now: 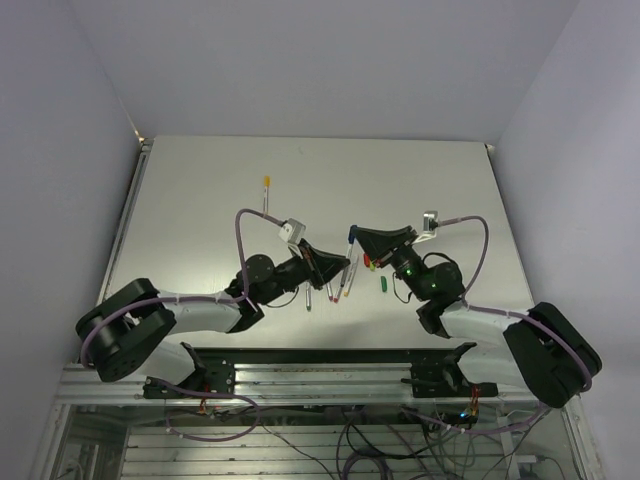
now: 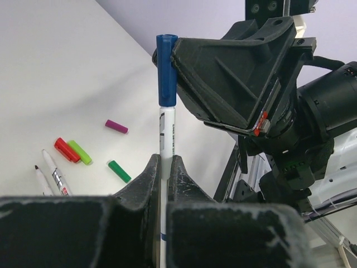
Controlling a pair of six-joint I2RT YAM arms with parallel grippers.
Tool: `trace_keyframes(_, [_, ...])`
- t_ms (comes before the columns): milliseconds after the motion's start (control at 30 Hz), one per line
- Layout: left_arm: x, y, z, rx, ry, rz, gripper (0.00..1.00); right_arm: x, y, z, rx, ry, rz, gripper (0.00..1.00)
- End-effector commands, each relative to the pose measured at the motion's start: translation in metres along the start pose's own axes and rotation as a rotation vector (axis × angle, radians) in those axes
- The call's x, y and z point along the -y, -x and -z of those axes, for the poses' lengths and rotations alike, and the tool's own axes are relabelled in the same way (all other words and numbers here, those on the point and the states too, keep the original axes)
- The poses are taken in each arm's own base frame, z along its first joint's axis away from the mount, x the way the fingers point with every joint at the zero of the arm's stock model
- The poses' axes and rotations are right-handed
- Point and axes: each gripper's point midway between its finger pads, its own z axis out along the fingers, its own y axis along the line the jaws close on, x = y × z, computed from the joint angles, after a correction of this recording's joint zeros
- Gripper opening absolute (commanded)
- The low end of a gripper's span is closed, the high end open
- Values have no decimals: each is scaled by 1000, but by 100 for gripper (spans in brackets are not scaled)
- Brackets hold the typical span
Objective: Insert the pens into the pen caps
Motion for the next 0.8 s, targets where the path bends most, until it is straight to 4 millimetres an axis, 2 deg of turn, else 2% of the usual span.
trace_keyframes(0, [17,49,-4,223,-55,2,7,-12,-24,7,-105,79,-45,0])
trace_keyframes(167, [22,66,-5,274,-51,-20,7,-5,-42,10,-174,61,-44,0])
trace_keyframes(533, [9,114,6,404,115,-155,7,17,-79,10,-326,-112,106,0])
trace_keyframes(767, [11,135,8,471,145,-191,7,25,-103,15,-397,-154,94,0])
